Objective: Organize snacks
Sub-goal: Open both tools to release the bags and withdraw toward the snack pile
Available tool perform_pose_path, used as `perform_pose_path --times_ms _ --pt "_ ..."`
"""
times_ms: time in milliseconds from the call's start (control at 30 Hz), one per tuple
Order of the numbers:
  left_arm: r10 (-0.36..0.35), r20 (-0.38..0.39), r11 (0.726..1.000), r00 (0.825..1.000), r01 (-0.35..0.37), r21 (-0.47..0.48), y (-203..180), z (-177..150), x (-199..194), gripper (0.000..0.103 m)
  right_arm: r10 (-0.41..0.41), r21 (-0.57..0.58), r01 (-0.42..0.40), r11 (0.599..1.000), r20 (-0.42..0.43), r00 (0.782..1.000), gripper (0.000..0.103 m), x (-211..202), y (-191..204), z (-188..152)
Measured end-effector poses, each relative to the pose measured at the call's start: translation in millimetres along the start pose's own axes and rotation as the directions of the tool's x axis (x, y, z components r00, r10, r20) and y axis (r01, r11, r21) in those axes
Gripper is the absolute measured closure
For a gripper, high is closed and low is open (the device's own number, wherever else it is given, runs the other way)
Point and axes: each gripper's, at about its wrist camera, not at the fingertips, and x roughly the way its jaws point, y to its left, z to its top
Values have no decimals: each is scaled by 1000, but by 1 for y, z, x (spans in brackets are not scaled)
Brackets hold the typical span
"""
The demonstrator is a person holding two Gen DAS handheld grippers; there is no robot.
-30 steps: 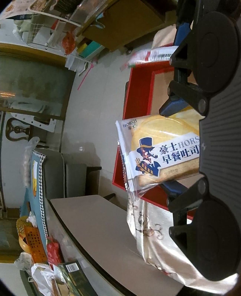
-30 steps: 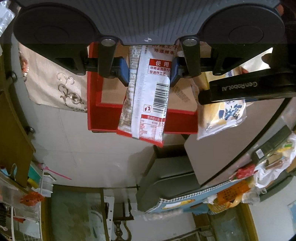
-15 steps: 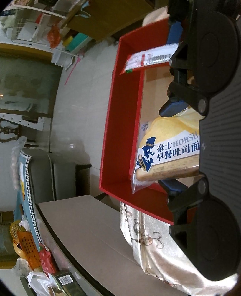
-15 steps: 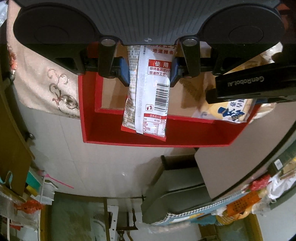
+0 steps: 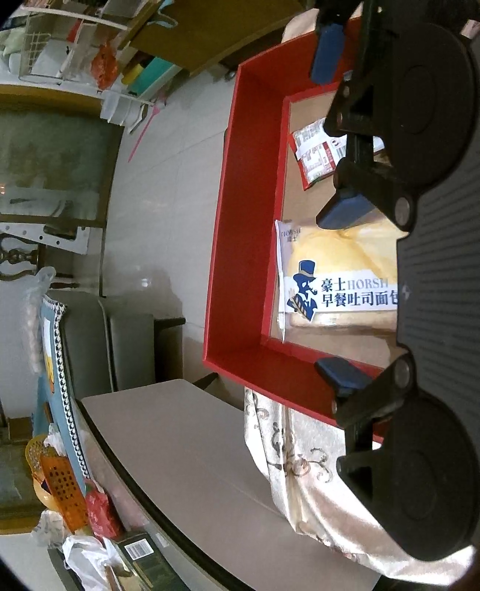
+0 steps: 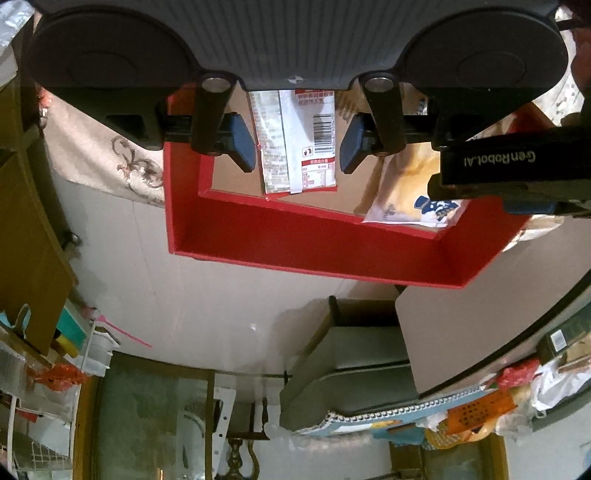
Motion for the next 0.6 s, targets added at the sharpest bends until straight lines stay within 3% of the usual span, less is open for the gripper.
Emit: perform_pose_path --times_ms 400,600 --pt "-41 35 999 999 42 -35 20 -8 -52 32 39 4 -39 999 45 998 41 -54 7 7" --pt "-55 30 998 998 56 -32 32 -22 -73 32 22 -6 -22 1000 23 999 41 -74 10 -7"
